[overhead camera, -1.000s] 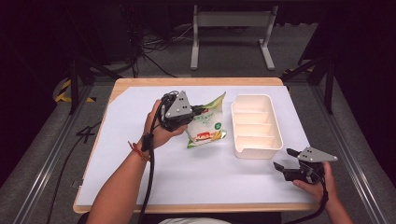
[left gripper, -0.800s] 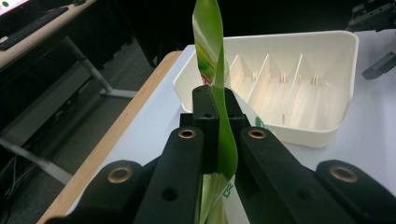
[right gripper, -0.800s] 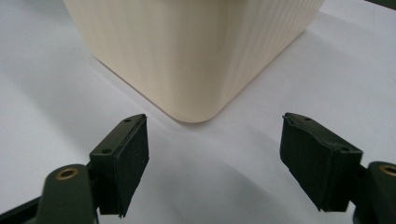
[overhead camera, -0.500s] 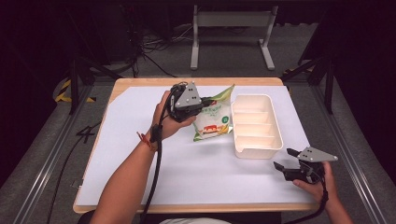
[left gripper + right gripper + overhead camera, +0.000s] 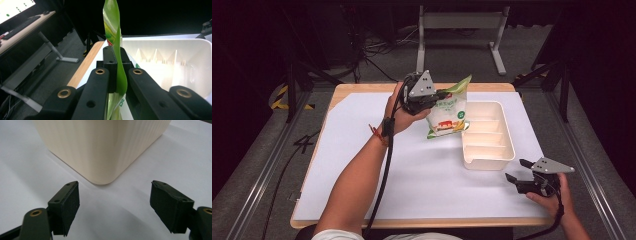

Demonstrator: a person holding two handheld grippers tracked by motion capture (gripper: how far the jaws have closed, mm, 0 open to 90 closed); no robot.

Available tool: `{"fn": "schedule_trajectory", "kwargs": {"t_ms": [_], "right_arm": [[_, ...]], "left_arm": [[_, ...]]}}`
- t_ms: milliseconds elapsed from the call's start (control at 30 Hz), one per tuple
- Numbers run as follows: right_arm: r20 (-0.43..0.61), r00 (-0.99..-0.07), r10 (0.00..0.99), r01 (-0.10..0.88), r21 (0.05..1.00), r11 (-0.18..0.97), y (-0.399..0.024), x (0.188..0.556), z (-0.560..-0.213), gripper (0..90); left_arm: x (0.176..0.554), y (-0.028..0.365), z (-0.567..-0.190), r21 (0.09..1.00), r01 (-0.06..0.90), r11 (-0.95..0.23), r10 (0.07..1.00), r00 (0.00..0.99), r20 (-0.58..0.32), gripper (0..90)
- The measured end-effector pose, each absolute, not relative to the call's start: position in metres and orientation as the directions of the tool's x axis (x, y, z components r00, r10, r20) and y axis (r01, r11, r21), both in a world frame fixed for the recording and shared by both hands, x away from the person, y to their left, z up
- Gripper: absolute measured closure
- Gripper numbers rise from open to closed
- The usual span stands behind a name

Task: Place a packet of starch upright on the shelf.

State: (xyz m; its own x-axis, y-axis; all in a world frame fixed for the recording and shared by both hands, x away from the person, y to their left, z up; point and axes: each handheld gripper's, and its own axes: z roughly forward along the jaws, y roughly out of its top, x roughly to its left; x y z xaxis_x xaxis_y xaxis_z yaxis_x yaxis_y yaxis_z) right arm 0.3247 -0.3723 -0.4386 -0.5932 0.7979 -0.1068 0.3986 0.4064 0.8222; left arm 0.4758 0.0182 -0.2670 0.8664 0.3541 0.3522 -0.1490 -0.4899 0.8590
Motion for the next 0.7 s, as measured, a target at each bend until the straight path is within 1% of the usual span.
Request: {"fn": "schedule_trajectory", "kwargs": {"t_ms": [100,367,700], "right_arm": [[-0.109,-0.593,0.798,0.399,0.821,0.409,-0.372,0.325,-0.439,23.7],[-0.107,-0.592,0.799,0.404,0.818,0.409,-0.373,0.325,-0.439,23.6],[-0.102,-0.591,0.8,0.404,0.821,0.403,-0.374,0.323,-0.439,23.6]], "left_arm": [[0.485,0.012,-0.265,0.851,-0.17,-0.496,0.331,0.869,0.367,89.6],[0.507,-0.015,-0.269,0.853,-0.202,-0.482,0.28,0.887,0.368,89.6],[0.522,-0.05,-0.281,0.86,-0.197,-0.471,0.24,0.909,0.34,89.5]]}}
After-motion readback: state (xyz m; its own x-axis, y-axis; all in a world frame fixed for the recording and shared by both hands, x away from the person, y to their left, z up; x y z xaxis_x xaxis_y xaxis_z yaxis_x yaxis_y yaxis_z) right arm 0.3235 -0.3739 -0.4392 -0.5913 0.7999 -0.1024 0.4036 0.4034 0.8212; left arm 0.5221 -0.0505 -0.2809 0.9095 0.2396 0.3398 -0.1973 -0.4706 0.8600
